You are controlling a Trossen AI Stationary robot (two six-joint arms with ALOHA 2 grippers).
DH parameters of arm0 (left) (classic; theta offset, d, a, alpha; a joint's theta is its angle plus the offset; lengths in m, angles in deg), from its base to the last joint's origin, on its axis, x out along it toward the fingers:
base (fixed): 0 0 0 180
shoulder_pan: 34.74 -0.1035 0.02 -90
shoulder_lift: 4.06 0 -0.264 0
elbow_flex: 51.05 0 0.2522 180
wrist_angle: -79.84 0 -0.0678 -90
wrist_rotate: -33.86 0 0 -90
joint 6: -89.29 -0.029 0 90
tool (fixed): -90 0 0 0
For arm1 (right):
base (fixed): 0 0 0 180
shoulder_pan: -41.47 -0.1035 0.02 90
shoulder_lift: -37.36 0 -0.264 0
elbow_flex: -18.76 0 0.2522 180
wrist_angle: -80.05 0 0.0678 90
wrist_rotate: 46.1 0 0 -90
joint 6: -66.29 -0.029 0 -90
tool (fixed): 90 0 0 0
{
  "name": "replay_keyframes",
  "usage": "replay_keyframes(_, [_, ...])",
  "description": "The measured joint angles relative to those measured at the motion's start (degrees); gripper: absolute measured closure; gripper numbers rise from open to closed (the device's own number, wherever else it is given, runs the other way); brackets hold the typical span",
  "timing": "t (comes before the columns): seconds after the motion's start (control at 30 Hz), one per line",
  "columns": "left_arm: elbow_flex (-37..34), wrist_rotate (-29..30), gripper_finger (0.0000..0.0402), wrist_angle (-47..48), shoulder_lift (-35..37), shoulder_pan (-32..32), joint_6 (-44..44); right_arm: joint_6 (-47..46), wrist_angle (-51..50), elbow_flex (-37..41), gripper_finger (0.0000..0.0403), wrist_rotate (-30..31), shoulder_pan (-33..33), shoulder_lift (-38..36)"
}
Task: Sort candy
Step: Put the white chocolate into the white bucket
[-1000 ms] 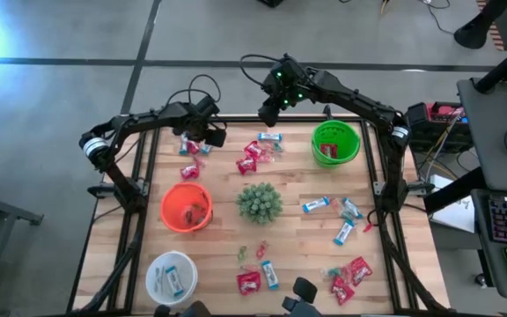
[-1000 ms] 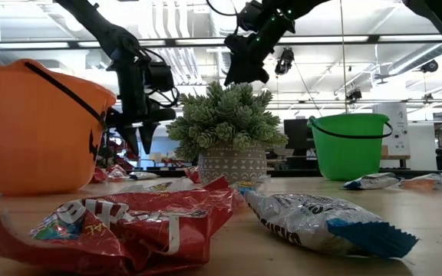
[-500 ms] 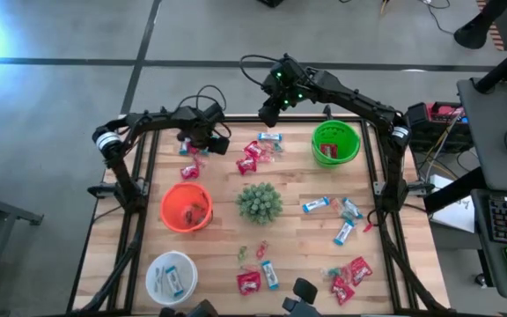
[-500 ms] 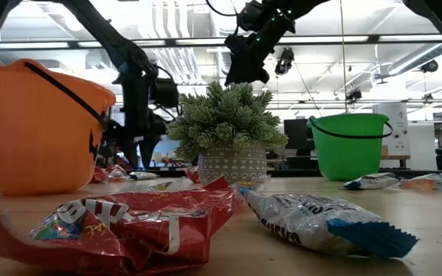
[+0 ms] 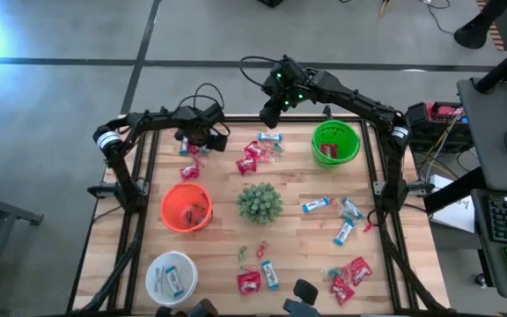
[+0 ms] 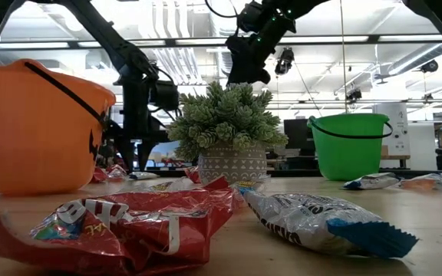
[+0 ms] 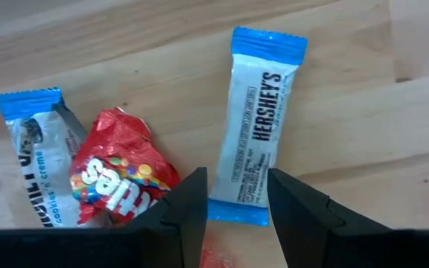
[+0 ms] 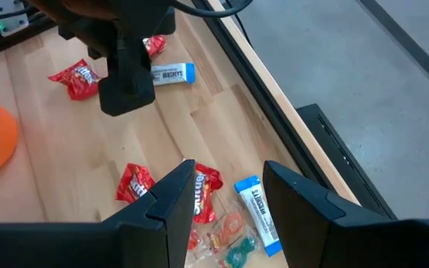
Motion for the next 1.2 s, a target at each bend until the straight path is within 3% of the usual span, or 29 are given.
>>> replay_keyframes(0.23, [0.02, -0.26, 0.0279, -1.41, -0.01, 0.01, -0.02, 0.0, -0.02, 0.0, 0.025, -4.29, -0.01, -0.02])
replay_keyframes(0.93, [0.03, -0.6, 0.0283, -2.1, -3.54, -0.14, 1.2, 0.7, -2.8, 0.01, 0.025, -4.34, -0.01, -0.31])
replay_keyframes(1.07, [0.04, -0.58, 0.0311, -2.28, -3.46, -0.14, 1.18, 0.73, -2.81, 0.01, 0.025, -4.35, -0.01, -0.52])
replay_keyframes(1.2, [0.1, -0.29, 0.0368, -1.76, -3.28, 0.11, 0.91, 0.73, -2.82, 0.02, 0.025, -4.33, -0.01, -0.52])
